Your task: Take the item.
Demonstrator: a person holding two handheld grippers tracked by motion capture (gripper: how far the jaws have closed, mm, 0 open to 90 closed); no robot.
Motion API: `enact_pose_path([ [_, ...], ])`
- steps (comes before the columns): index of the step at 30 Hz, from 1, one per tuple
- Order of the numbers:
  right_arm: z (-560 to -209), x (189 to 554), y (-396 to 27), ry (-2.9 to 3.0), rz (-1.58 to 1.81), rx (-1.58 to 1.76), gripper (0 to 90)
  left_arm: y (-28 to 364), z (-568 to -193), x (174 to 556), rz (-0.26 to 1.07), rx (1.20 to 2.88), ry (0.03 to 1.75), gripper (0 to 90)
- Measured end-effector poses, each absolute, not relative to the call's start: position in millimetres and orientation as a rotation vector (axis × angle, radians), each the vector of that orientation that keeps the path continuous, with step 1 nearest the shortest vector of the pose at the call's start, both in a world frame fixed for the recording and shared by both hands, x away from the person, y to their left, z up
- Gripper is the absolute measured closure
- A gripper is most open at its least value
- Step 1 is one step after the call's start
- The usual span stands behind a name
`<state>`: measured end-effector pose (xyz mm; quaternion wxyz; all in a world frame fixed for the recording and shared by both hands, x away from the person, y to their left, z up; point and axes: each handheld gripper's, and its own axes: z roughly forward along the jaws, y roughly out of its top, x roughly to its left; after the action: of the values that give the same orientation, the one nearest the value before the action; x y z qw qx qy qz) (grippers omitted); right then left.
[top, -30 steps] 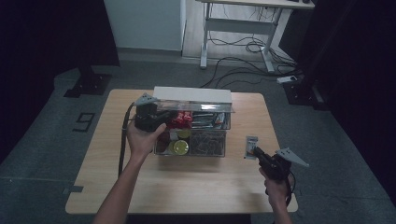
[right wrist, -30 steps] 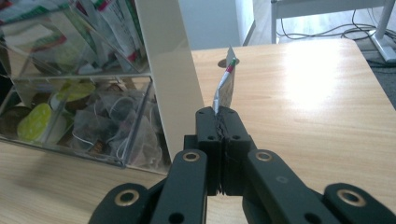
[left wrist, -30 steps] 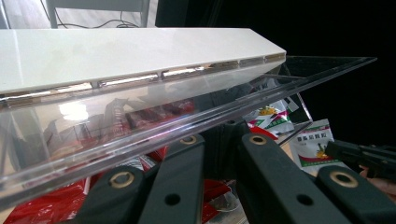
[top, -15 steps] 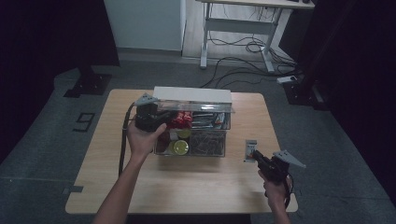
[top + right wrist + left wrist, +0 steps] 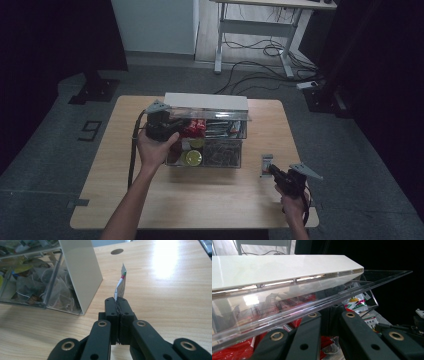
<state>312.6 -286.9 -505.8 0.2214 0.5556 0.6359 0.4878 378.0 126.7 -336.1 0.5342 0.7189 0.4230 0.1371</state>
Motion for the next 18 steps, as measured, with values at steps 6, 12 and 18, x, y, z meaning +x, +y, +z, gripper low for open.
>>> enact_pose_path([
  [6,-510.6,314.1,-288.4,1.769,1.340,1.551,88.1,126.8,-336.5,378.4,0.326,1.712,1.008,89.5],
  [12,-514.9,315.6,-290.0,1.779,1.323,1.566,88.1,127.8,-337.2,378.2,0.326,1.708,1.009,89.5],
  [18,-523.4,319.1,-298.0,1.769,1.295,1.608,87.9,129.0,-337.1,377.8,0.327,1.709,1.009,89.4],
])
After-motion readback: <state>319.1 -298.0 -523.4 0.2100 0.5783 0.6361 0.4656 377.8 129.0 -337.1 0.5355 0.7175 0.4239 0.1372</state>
